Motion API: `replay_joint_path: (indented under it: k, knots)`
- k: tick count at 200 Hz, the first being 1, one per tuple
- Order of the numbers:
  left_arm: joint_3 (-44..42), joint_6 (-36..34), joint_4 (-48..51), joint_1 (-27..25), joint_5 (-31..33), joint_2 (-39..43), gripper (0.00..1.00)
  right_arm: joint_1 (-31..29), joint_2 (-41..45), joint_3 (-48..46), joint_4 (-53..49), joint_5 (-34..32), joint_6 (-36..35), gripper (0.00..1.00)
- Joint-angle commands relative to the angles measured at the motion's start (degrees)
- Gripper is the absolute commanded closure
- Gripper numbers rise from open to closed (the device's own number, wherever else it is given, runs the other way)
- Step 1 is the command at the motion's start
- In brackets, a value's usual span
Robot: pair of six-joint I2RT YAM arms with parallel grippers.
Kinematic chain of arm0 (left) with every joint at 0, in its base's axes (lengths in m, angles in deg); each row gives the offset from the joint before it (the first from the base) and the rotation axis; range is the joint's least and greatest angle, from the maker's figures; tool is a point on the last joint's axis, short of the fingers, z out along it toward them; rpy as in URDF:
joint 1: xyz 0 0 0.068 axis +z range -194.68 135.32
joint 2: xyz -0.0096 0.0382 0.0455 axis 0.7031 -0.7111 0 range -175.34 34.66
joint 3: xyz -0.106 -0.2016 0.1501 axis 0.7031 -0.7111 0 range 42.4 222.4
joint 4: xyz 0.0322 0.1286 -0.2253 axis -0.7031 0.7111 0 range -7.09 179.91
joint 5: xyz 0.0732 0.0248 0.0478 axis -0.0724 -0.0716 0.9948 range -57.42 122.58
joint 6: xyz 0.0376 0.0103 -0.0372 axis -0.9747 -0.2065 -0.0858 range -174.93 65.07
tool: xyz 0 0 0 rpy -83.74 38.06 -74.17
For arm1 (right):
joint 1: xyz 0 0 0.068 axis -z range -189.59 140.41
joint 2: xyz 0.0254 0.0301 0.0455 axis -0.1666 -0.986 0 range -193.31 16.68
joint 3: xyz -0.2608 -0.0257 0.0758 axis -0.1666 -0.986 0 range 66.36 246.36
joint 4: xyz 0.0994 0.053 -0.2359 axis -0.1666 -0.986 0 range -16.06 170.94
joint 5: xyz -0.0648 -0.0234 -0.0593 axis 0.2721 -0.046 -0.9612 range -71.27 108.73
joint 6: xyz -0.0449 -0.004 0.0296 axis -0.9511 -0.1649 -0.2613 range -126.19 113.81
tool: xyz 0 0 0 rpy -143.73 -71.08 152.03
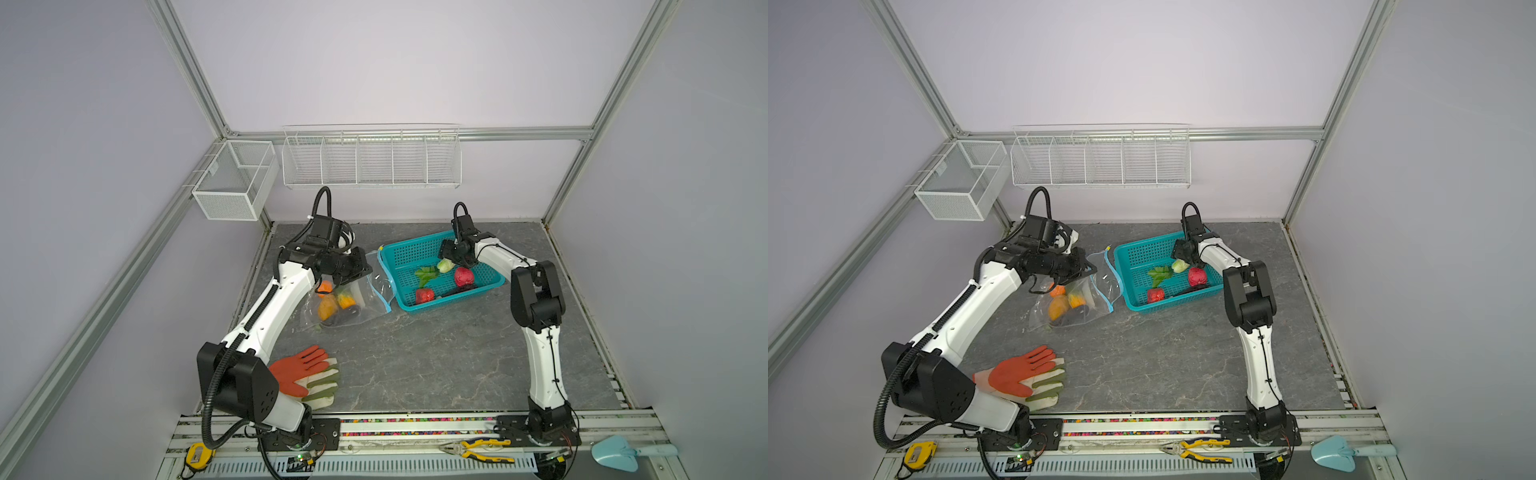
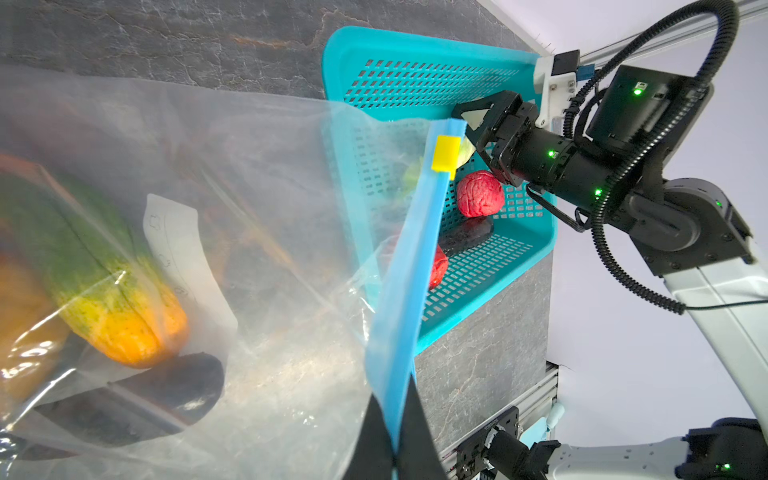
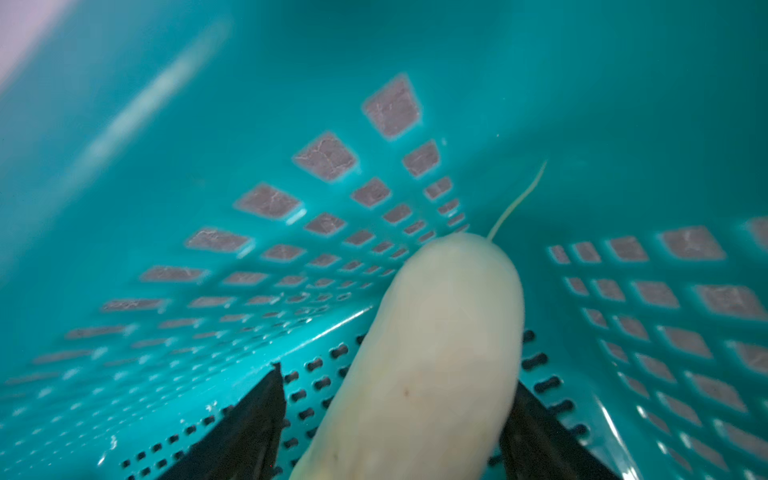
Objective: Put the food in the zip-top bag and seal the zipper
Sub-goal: 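Lower the right gripper onto the white radish, close and lift it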
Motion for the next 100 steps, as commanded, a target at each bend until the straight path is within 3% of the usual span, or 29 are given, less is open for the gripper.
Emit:
replay_joint_path:
  k: [1, 100]
  knots:
    - [-0.9, -1.1, -0.3, 0.4, -0.7, 0.1, 1.00, -0.8, -2.1, 1.6, -2.9, 0.5, 2.3, 0.19]
    - [-1.2, -0.9, -0.7, 0.7, -1.0, 0.2, 1.00, -0.9, 2.0, 0.1, -1.5, 2.6, 1.5, 0.41]
